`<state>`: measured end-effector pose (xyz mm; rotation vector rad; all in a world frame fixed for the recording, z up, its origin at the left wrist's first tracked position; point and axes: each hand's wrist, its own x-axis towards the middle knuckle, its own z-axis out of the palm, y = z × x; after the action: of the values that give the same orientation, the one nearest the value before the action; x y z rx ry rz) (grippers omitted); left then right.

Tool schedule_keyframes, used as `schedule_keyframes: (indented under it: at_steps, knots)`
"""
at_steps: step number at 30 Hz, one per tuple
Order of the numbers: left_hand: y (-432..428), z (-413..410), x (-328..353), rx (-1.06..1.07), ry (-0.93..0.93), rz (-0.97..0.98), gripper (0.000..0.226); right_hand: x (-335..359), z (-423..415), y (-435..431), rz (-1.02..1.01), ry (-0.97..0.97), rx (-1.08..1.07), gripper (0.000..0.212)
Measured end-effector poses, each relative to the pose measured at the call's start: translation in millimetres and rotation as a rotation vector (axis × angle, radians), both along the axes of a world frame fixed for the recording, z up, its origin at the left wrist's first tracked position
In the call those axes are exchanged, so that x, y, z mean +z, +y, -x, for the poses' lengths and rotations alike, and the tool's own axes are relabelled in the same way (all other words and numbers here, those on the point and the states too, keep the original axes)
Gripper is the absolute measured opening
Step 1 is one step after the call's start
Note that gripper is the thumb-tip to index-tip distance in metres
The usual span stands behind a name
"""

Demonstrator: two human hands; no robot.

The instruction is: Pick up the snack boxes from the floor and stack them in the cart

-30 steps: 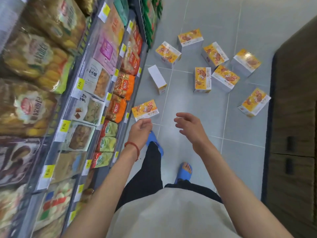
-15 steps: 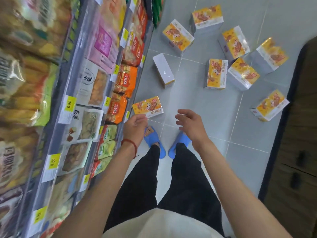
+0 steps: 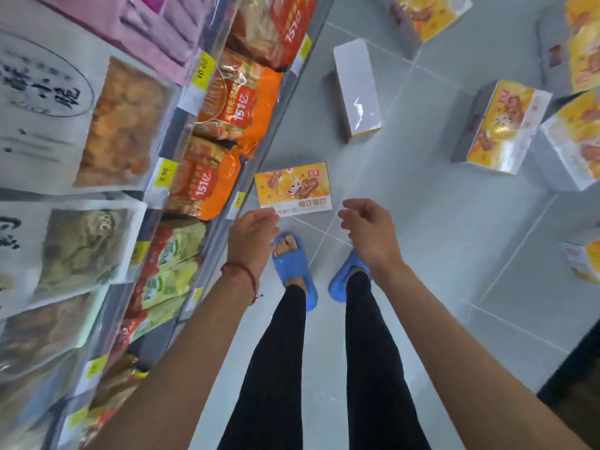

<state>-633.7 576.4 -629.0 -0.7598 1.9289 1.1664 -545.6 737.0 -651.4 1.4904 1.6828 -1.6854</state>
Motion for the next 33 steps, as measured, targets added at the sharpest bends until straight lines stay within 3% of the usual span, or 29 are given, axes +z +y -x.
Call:
schedule_keyframes:
  at_steps: [7,11,16,19,22,25,27,30,33]
  knots:
    - [-18,22,-140,-0.027,-0.051,0.073,0.013,-116,19,0,0.009,-0.059,0.050,0.015]
    - [-27,47,-224,-0.099,-0.071,0.158,0.010,-193,35,5,-0.015,-0.113,0.047,0.020]
    - [-35,62,-322,-0.227,0.038,0.211,0.055,-292,58,7,-0.034,-0.128,0.106,0.050]
    - [-32,68,-364,-0.213,0.115,0.260,0.066,-337,76,6,0.002,-0.096,0.088,0.056]
    - [-27,79,-389,-0.092,0.115,0.257,0.069,-368,88,1,0.028,-0.059,0.058,0.064]
    - [-36,85,-411,-0.053,0.071,0.283,0.113,-378,92,-5,-0.017,-0.040,0.060,0.062]
    - [-48,83,-427,-0.100,0.036,0.303,0.125,-373,94,-9,-0.056,-0.039,0.096,0.060]
    - [-36,78,-392,-0.165,0.039,0.299,0.109,-356,93,-13,-0.097,-0.063,0.075,0.066]
    - [-29,66,-360,-0.170,0.056,0.240,0.093,-335,82,-9,-0.127,-0.083,0.030,0.055]
